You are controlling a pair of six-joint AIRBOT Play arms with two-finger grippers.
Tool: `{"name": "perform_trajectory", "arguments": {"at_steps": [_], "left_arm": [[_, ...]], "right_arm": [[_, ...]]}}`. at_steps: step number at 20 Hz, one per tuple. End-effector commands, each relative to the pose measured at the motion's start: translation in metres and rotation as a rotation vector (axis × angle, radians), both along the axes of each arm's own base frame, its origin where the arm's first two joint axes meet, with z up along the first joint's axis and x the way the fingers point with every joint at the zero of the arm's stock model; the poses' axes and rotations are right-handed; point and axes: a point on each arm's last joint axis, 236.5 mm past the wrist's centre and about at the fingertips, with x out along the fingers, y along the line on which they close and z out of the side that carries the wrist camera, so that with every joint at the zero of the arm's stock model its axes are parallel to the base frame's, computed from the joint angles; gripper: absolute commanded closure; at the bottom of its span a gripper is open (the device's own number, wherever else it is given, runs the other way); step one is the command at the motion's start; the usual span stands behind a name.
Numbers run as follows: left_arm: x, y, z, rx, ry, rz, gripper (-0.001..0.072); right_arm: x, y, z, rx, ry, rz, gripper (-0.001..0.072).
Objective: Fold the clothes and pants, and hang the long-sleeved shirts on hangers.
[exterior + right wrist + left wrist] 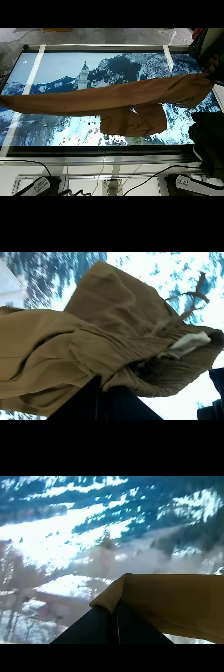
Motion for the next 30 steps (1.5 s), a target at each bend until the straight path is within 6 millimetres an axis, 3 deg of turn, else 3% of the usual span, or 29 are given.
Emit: {"name": "perform_trajectory", "arguments": {"at_steps": [1, 4, 8, 10, 15, 19, 23, 25, 30], "left_arm": [[-0.028, 0.003, -0.023, 0.072, 0.185, -0.111, 0.0699], [-0.043, -0.009, -0.043, 0.053, 0.277, -0.206, 0.0699], [-0.054, -0.024, -0.061, 0.008, 0.344, -0.301, 0.0699], [-0.072, -0.020, -0.070, 0.027, 0.442, -0.362, 0.0699], [-0.117, 0.008, -0.093, 0.049, 0.679, -0.328, 0.0699], [-0.143, 0.013, -0.120, -0.023, 0.734, -0.290, 0.0699], [-0.143, 0.010, -0.170, -0.106, 0.765, -0.247, 0.0698], [-0.148, 0.012, -0.186, -0.125, 0.823, -0.240, 0.0699], [-0.154, 0.037, -0.189, -0.016, 0.893, -0.250, 0.0698]], "right_arm": [[-0.037, -0.011, -0.016, -0.069, 0.118, -0.041, 0.0688], [-0.065, 0.002, -0.037, -0.048, 0.170, -0.043, 0.0688], [-0.122, 0.019, -0.072, -0.054, 0.285, -0.034, 0.0688], [-0.145, 0.020, -0.086, -0.074, 0.340, -0.049, 0.0689], [-0.207, 0.015, -0.135, -0.102, 0.586, -0.088, 0.0689], [-0.219, 0.019, -0.158, -0.074, 0.668, -0.076, 0.0689], [-0.215, 0.017, -0.174, -0.069, 0.675, -0.077, 0.0689], [-0.218, 0.018, -0.187, -0.057, 0.704, -0.074, 0.0689], [-0.227, 0.020, -0.208, -0.019, 0.804, -0.056, 0.0688]]}}
